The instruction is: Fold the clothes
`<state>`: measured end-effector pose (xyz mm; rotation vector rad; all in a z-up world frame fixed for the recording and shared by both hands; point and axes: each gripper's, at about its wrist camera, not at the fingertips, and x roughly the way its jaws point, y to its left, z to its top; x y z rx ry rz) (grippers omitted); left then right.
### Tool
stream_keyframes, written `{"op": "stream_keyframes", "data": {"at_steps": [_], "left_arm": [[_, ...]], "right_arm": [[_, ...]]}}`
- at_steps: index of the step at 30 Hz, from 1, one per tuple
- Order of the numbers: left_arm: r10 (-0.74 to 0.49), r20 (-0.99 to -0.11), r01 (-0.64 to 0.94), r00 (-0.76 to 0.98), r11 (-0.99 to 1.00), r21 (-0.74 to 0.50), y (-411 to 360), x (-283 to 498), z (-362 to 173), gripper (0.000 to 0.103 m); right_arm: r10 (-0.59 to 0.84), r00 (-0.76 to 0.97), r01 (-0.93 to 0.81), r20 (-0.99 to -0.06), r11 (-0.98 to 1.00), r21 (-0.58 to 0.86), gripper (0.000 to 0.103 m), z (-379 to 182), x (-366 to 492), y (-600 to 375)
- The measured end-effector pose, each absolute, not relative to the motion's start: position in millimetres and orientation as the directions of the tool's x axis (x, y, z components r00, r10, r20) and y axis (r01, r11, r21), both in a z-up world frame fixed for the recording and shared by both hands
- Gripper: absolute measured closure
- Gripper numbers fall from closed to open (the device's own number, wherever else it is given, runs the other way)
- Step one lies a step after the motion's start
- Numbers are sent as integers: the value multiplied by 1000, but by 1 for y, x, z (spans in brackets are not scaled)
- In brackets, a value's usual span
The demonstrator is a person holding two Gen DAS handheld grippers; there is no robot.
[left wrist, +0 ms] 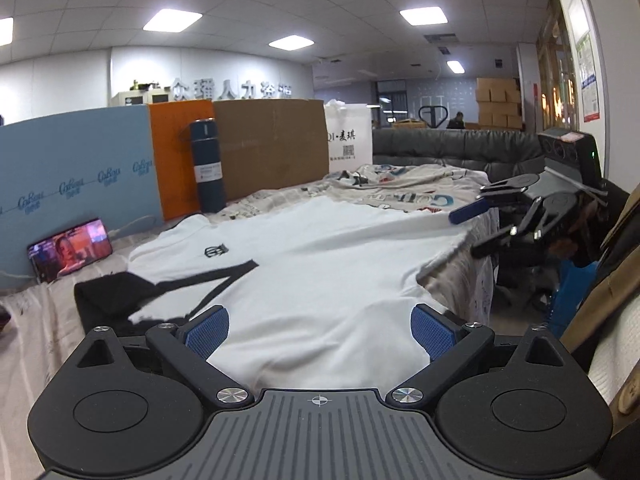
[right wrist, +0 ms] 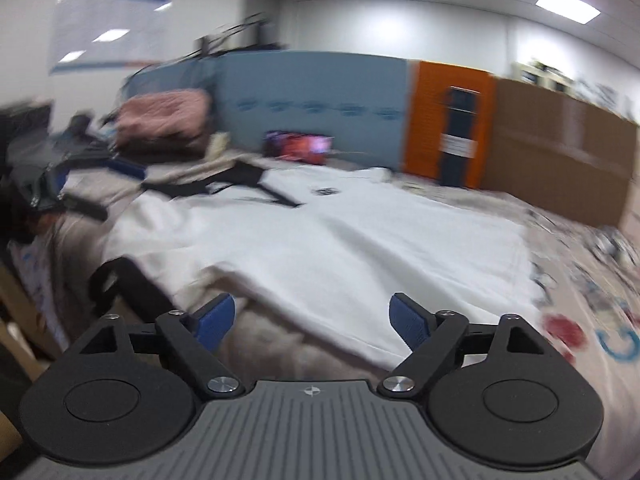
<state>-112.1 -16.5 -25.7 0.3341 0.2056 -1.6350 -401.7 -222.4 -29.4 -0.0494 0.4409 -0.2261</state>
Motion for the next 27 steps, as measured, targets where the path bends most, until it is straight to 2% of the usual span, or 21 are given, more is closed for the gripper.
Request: {"op": "stream_keyframes", "data": {"at_steps": [6, 9, 17, 18, 19, 20, 22, 25, 27], "left_arm": [[-966, -252, 997, -62, -50, -51, -1, -104, -29, 4], [-971, -226, 993, -78, -55, -107, -6, -97, -30, 4], [-979, -185, 976, -85, -44, -214, -21, -83, -28, 4], [-980, -181, 977, -78, -40, -208, -20, -84, -29, 4], [-982, -174, 980, -71, -36, -194, -18, -85, -29, 0], [-985, -164, 984, -62, -32, -176, -16, -86, -28, 0], [-990, -132, 991, -41, -23, -135, -12, -89, -28, 0], [-997, -78, 998, 9, 13, -60, -5, -95, -29, 0], [-998, -60, 999, 26, 27, -22, 0, -98, -28, 0]], "right_arm": [[-136, 862, 7, -489, 967, -255, 17, -41, -366, -192], [-71, 874, -86, -480, 951, -296, 12, -40, -364, -173], [-29, 864, -246, -502, 846, -473, 15, -56, -333, -148], [-24, 868, -257, -497, 834, -488, 21, -57, -331, -148], [-7, 871, -268, -491, 831, -488, 32, -56, -329, -149], [10, 874, -276, -486, 833, -479, 38, -54, -327, -151], [51, 875, -294, -482, 847, -443, 62, -49, -324, -156], [114, 873, -310, -473, 879, -361, 79, -40, -323, -166], [151, 882, -297, -447, 913, -279, 84, -34, -322, -177]]}}
